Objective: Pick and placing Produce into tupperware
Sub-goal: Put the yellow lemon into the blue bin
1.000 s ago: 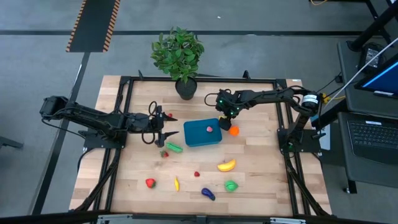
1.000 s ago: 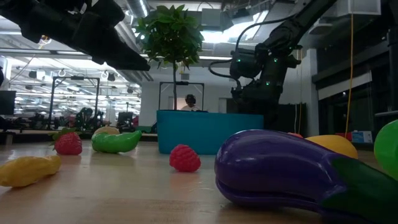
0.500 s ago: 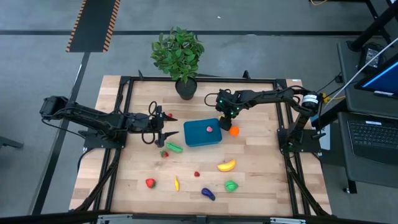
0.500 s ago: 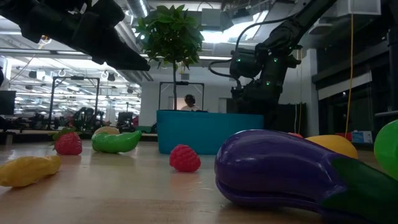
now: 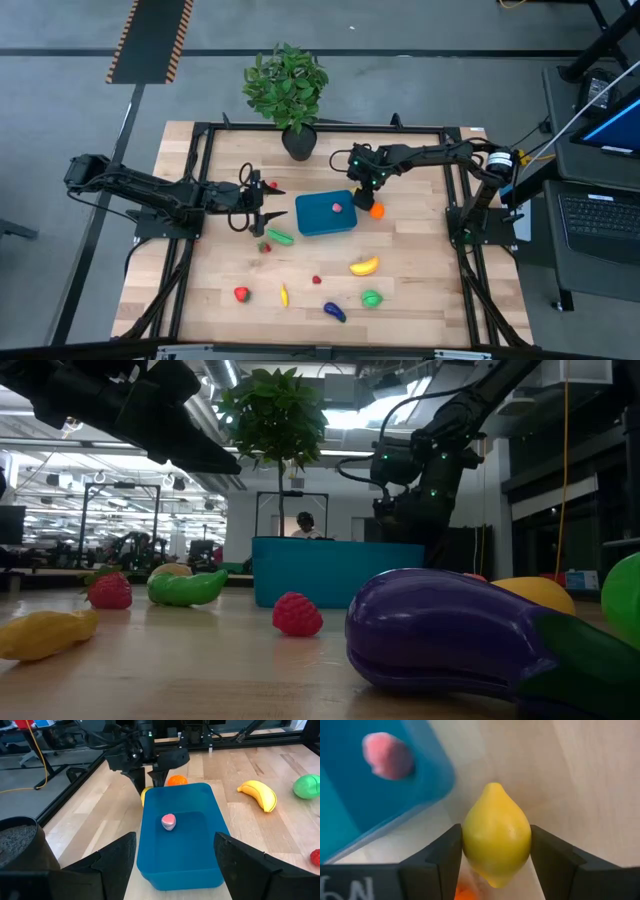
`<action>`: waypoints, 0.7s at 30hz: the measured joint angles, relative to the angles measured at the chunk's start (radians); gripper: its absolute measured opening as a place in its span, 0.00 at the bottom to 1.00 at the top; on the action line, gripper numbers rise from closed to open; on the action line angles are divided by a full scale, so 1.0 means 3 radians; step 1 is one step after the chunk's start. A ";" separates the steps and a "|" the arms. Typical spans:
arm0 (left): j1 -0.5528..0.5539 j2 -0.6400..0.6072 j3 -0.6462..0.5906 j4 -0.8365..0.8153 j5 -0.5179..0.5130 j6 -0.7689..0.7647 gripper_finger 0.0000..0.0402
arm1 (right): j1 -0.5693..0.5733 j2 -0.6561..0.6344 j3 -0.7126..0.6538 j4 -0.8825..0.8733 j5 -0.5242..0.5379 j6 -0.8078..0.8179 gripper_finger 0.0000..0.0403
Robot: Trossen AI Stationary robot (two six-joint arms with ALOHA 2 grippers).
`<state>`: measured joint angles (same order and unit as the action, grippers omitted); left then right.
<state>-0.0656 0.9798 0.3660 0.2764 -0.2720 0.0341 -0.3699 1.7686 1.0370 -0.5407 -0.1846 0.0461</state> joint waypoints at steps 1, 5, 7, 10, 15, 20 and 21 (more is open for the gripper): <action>0.0000 0.0000 0.0000 -0.0001 0.0000 0.0000 0.65 | -0.0001 -0.0030 0.0000 -0.0019 -0.0042 0.0002 0.51; 0.0000 0.0000 0.0000 -0.0002 -0.0001 0.0005 0.65 | 0.0000 -0.0144 0.0000 -0.0076 -0.0065 0.0015 0.51; -0.0001 0.0000 0.0000 -0.0008 -0.0001 0.0005 0.65 | -0.0001 -0.0213 0.0000 -0.0074 -0.0065 0.0015 0.51; 0.0000 0.0000 0.0000 -0.0016 -0.0001 0.0005 0.65 | -0.0001 -0.0307 0.0000 -0.0078 -0.0064 0.0015 0.51; -0.0001 0.0000 0.0000 -0.0027 -0.0001 0.0006 0.65 | -0.0001 -0.0433 0.0001 -0.0087 -0.0064 -0.0010 0.51; -0.0001 0.0000 0.0000 -0.0024 -0.0001 0.0008 0.65 | -0.0001 -0.0566 0.0001 -0.0108 -0.0058 -0.0093 0.51; 0.0000 0.0000 0.0000 -0.0025 0.0001 0.0008 0.65 | -0.0001 -0.0607 0.0001 -0.0111 -0.0054 -0.0097 0.51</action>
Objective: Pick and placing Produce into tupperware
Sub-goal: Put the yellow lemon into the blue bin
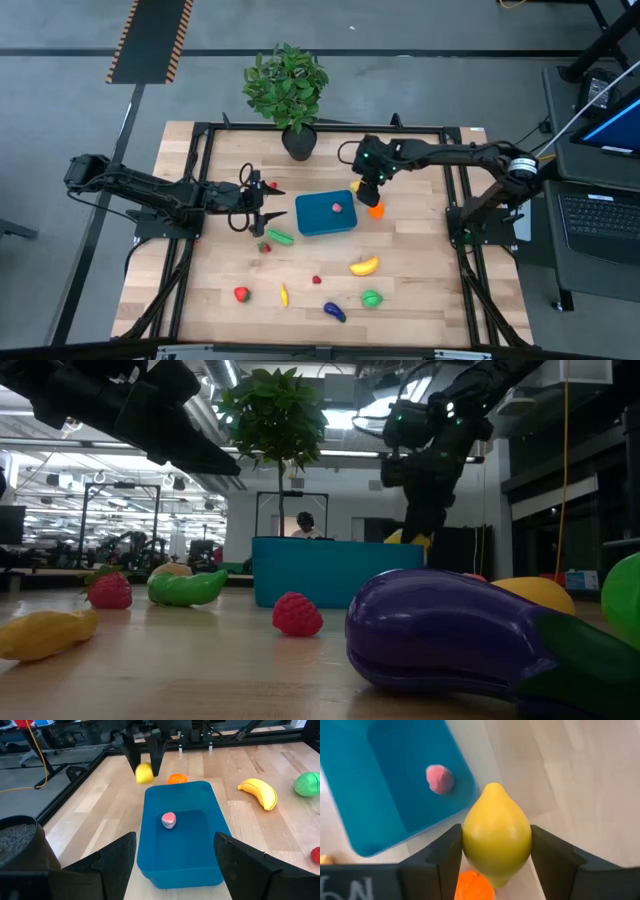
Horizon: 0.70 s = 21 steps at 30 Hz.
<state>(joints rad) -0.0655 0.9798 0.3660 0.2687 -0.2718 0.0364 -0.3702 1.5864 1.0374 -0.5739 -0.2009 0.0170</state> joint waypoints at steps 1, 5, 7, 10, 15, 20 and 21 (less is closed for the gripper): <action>-0.0001 0.0000 0.0000 0.0001 -0.0001 0.0000 0.65 | 0.0000 -0.0052 0.0000 -0.0002 -0.0001 -0.0009 0.51; -0.0001 0.0000 0.0000 0.0002 -0.0001 -0.0001 0.65 | 0.0000 -0.0331 0.0000 -0.0063 0.0017 -0.0073 0.51; -0.0001 0.0000 0.0000 0.0001 -0.0001 -0.0001 0.65 | 0.0000 -0.0496 0.0001 -0.0113 0.0028 -0.0079 0.51; -0.0001 0.0000 0.0000 0.0003 -0.0001 -0.0002 0.65 | 0.0000 -0.0744 0.0003 -0.0138 0.0045 -0.0140 0.51; -0.0001 0.0000 0.0000 0.0004 -0.0001 -0.0004 0.65 | 0.0000 -0.1169 -0.0139 -0.0065 0.0126 -0.0199 0.51; 0.0000 0.0000 0.0000 0.0012 -0.0003 -0.0004 0.65 | 0.0000 -0.1589 -0.0511 0.0181 0.0165 -0.0171 0.51; -0.0001 0.0000 0.0000 0.0014 -0.0003 -0.0004 0.65 | 0.0000 -0.1674 -0.0606 0.0255 0.0166 -0.0171 0.51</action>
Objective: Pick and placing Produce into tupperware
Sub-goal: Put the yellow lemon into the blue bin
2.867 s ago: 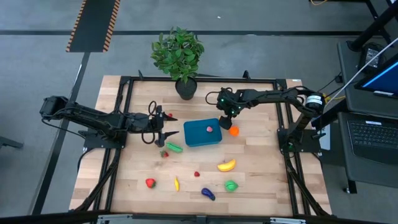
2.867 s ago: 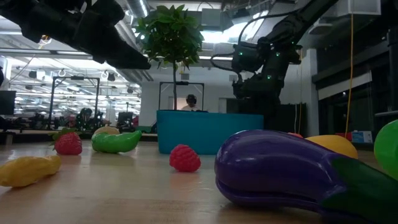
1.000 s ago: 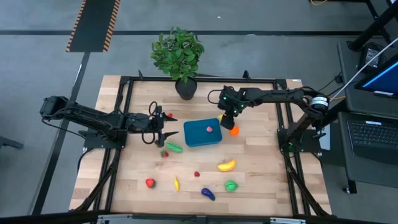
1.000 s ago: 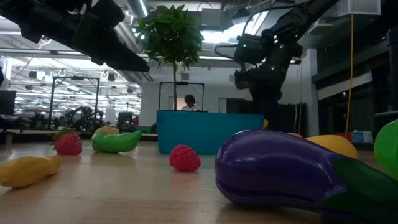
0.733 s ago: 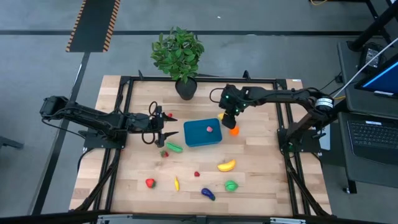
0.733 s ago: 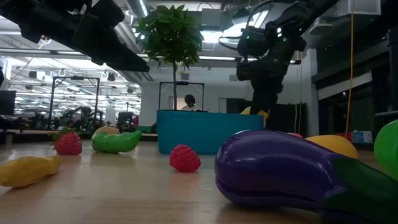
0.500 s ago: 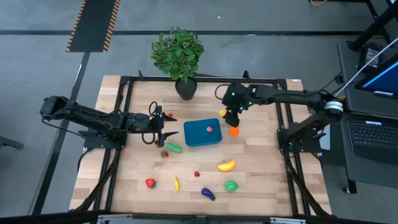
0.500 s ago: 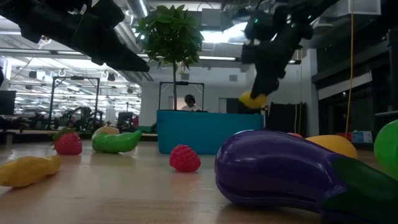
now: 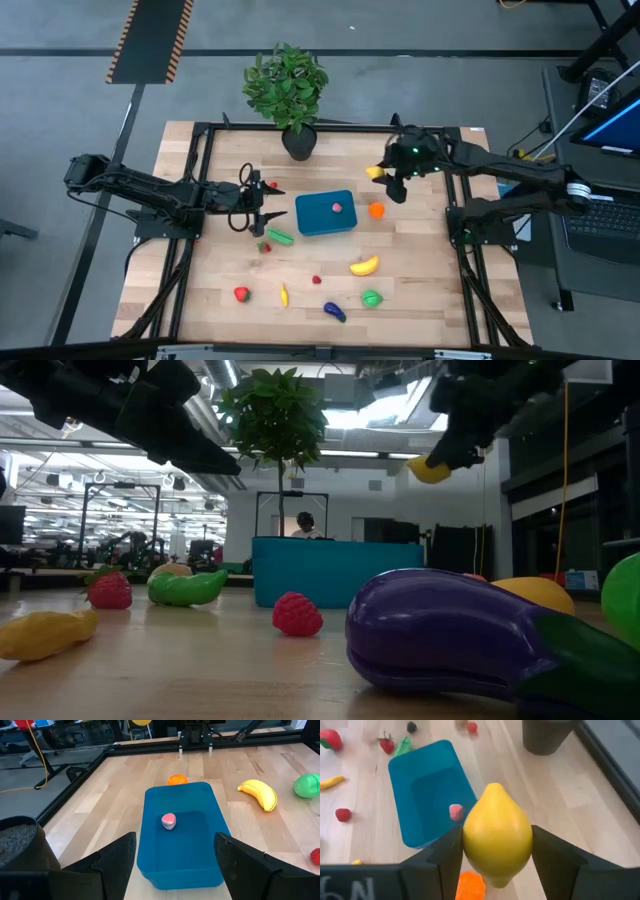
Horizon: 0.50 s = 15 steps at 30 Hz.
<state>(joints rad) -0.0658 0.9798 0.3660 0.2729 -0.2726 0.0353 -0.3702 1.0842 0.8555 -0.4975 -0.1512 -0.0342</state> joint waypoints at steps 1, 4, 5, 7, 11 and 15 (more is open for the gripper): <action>0.0001 0.0000 0.0000 0.0000 0.0000 0.0000 0.65 | 0.0000 -0.0084 -0.0099 0.0079 -0.0004 0.0008 0.51; 0.0001 0.0000 0.0000 0.0003 0.0000 -0.0001 0.65 | 0.0000 -0.0325 -0.0418 0.0415 -0.0073 0.0068 0.51; 0.0001 0.0000 0.0000 0.0004 -0.0001 -0.0001 0.65 | 0.0000 -0.0399 -0.0531 0.0543 -0.0127 0.0087 0.51; 0.0000 0.0000 0.0000 0.0014 -0.0001 -0.0003 0.65 | 0.0000 -0.0523 -0.0757 0.0801 -0.0264 0.0086 0.51; 0.0001 -0.0001 0.0000 0.0024 -0.0001 -0.0023 0.65 | 0.0001 -0.0709 -0.1162 0.1345 -0.0576 0.0085 0.51; 0.0000 -0.0001 0.0000 0.0028 -0.0001 -0.0027 0.65 | 0.0001 -0.0794 -0.1398 0.1706 -0.0745 0.0078 0.51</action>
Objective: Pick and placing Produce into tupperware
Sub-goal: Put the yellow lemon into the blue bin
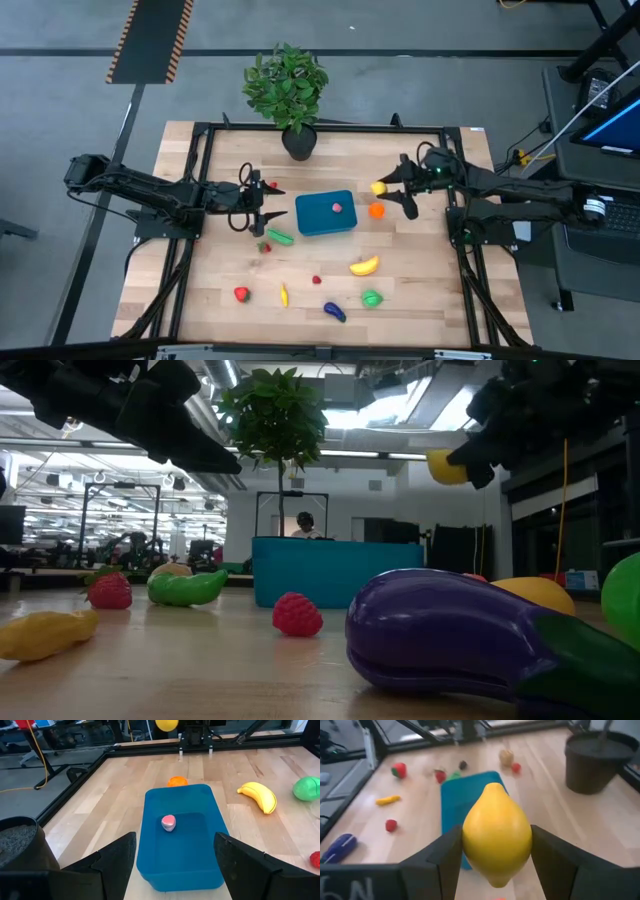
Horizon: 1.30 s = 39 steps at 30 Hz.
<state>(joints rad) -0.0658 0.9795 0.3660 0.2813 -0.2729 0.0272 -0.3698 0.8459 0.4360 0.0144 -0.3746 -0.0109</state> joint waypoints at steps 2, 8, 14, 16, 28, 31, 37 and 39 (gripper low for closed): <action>0.0001 0.0001 0.0000 0.0000 0.0000 -0.0002 0.65 | 0.0000 -0.0017 -0.0051 0.0112 -0.0067 -0.0046 0.51; 0.0001 0.0000 -0.0001 0.0000 0.0000 -0.0084 0.65 | 0.0000 -0.0017 -0.0064 0.0142 -0.0236 -0.0196 0.51; 0.0000 0.0000 -0.0001 0.0002 0.0000 -0.0092 0.65 | 0.0000 -0.0015 -0.0064 0.0178 -0.0247 -0.0214 0.51; 0.0000 0.0000 0.0000 0.0003 0.0000 -0.0112 0.65 | 0.0000 -0.0015 -0.0064 0.0239 -0.0314 -0.0184 0.51; 0.0000 0.0000 0.0000 0.0003 0.0000 -0.0146 0.65 | -0.0001 -0.0015 -0.0064 0.0393 -0.0044 -0.0146 0.51; 0.0001 0.0000 -0.0001 0.0003 0.0000 -0.0146 0.65 | -0.0001 0.0003 -0.0064 0.0404 -0.0014 -0.0146 0.51; 0.0001 0.0001 0.0000 0.0002 0.0000 -0.0146 0.65 | 0.0001 0.0247 -0.0065 0.0529 -0.0181 -0.0094 0.51; 0.0001 0.0001 0.0000 0.0001 0.0000 -0.0146 0.65 | 0.0001 0.0389 -0.0065 0.0675 -0.0252 -0.0064 0.51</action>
<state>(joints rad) -0.0655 0.9798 0.3660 0.2817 -0.2729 -0.0166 -0.3695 0.9625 0.4164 0.2168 -0.4501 -0.0300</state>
